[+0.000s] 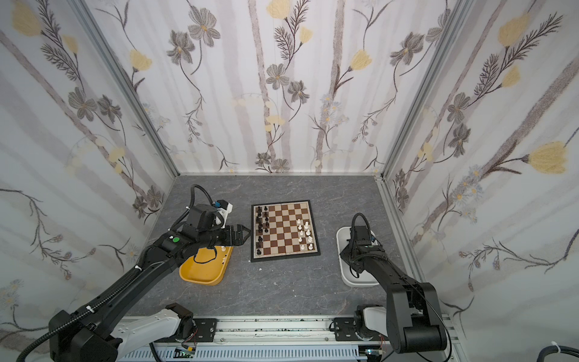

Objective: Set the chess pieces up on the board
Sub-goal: 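Lower the open right gripper into the white tray toward the black pieces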

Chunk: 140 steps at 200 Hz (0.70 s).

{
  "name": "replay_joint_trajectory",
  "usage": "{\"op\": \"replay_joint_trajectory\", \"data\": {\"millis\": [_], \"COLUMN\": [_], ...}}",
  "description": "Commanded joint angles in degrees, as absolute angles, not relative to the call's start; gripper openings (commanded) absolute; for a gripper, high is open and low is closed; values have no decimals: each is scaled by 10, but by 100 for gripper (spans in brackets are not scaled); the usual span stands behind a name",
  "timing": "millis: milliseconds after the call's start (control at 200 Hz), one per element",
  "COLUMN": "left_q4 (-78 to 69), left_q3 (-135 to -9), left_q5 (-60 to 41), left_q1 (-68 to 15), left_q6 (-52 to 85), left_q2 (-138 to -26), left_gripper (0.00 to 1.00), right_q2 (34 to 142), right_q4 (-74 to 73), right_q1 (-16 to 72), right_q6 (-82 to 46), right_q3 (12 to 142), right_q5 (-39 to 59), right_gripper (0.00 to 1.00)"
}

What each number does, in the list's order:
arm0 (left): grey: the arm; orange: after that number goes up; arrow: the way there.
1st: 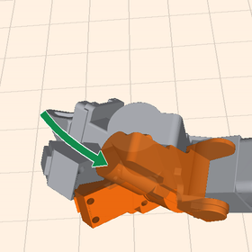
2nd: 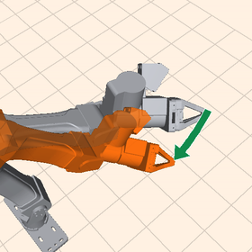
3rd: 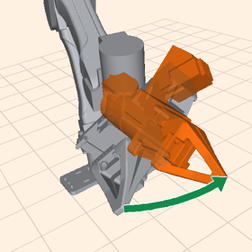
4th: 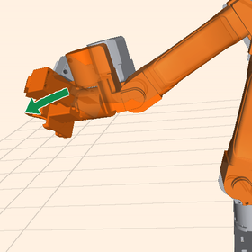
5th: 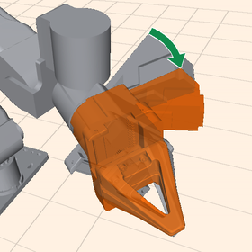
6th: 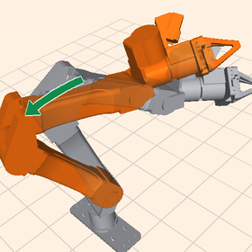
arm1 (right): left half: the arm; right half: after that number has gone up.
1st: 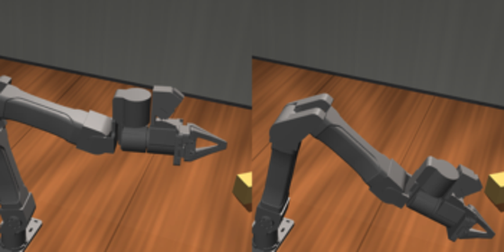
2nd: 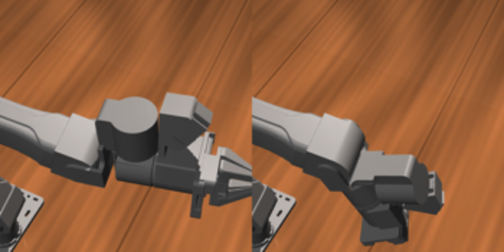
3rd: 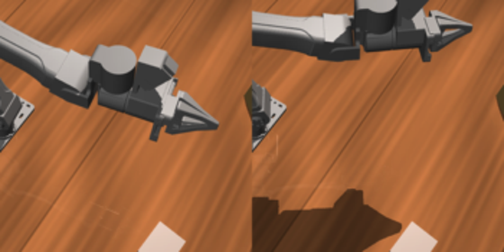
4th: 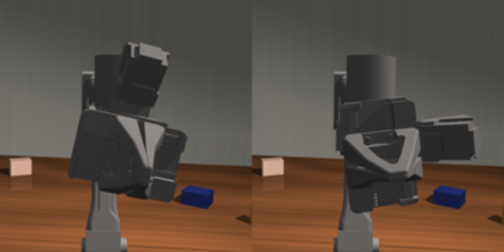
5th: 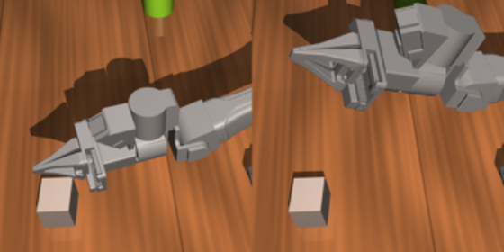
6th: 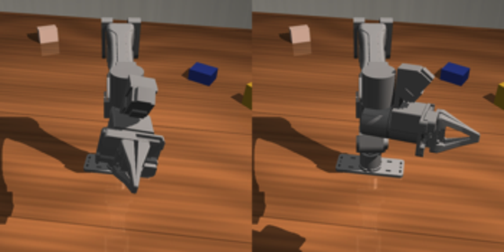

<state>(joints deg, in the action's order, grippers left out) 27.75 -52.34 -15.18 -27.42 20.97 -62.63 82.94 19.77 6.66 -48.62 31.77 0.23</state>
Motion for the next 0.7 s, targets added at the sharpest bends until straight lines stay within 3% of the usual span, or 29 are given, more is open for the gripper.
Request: {"op": "replay_joint_trajectory", "data": {"millis": [0,325,435,694], "left_q4": [267,262,254,248], "left_q3": [-523,-524,-534,-552], "left_q5": [-148,-173,-191,-202], "left_q1": [-270,-271,-271,-275], "left_q6": [206,211,216,218], "left_q2": [-624,-628,-640,-671], "left_gripper": [100,100,100,100], "right_q2": [873,861,871,955], "right_q4": [146,237,213,177], "right_q1": [88,81,75,25], "right_q6": [-506,-345,-283,-272], "right_q3": [351,454,465,498], "right_q5": [31,-117,-106,-55], "right_gripper": [40,38,40,25]}}
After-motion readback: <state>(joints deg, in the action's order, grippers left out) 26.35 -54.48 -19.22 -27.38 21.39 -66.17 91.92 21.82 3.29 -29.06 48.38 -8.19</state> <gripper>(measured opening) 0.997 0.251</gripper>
